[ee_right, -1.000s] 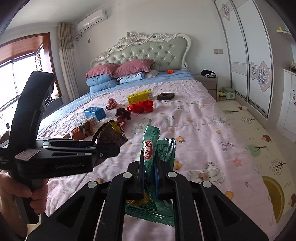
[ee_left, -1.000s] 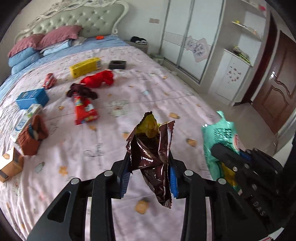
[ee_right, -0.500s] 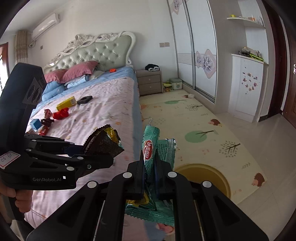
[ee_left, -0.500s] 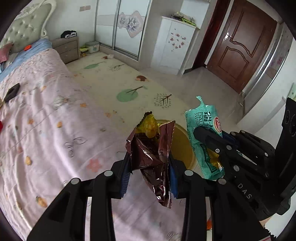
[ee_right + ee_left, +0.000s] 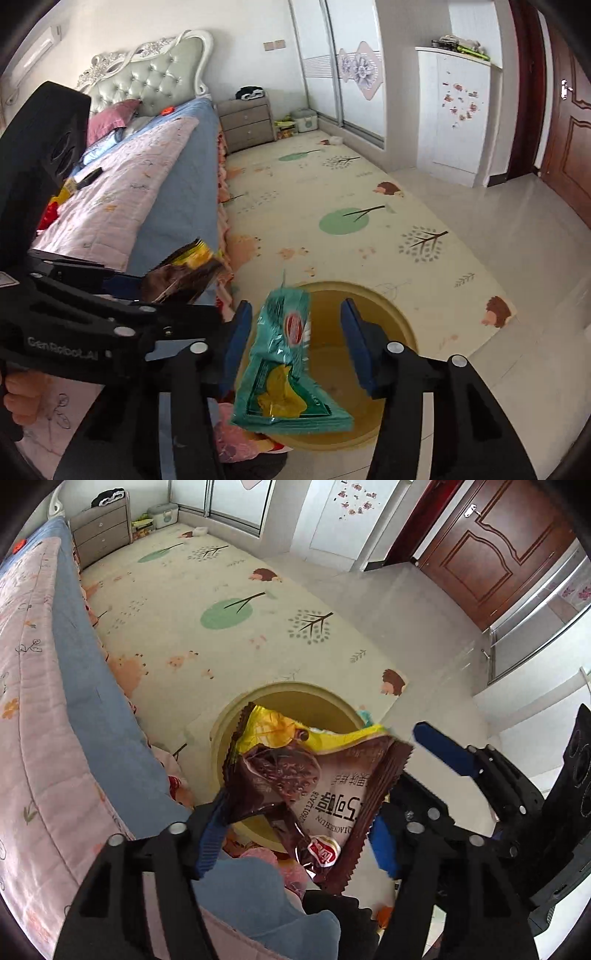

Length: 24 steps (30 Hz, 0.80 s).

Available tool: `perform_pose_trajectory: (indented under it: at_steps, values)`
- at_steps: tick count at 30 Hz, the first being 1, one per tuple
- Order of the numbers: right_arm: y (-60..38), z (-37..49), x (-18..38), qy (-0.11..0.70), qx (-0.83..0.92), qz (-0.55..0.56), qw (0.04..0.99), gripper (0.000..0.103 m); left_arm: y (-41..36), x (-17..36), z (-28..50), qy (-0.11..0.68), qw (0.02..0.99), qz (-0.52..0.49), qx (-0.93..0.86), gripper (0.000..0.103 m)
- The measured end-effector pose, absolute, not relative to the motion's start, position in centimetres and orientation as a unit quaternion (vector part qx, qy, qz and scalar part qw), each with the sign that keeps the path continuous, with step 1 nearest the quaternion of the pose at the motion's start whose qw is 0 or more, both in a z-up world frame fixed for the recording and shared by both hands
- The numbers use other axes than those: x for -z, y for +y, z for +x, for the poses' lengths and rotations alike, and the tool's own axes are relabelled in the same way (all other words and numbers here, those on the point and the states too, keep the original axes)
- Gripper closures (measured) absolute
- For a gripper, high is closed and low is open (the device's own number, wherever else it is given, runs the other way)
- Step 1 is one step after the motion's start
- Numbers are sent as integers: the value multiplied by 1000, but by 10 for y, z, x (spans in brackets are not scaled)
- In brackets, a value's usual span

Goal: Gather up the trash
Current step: 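Carry both wrappers over the yellow bucket and open both tools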

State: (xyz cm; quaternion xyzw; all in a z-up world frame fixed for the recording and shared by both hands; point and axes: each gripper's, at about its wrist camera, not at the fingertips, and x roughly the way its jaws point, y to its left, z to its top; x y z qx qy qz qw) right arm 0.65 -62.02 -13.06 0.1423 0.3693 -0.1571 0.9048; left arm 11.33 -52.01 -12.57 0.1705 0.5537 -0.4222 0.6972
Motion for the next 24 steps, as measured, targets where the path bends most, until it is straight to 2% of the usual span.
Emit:
perform_pose_trajectory:
  at_steps: [1, 6, 24]
  values:
    - [-622, 7, 133, 372, 165, 139, 903, 53, -520, 127, 114, 559, 695, 167, 421, 19]
    - [-625, 1, 134, 365, 159, 162, 903, 53, -510, 123, 118, 543, 704, 154, 431, 15]
    - [-574, -13, 72, 322, 135, 119, 930, 53, -446, 50, 106, 450, 772, 111, 436, 15]
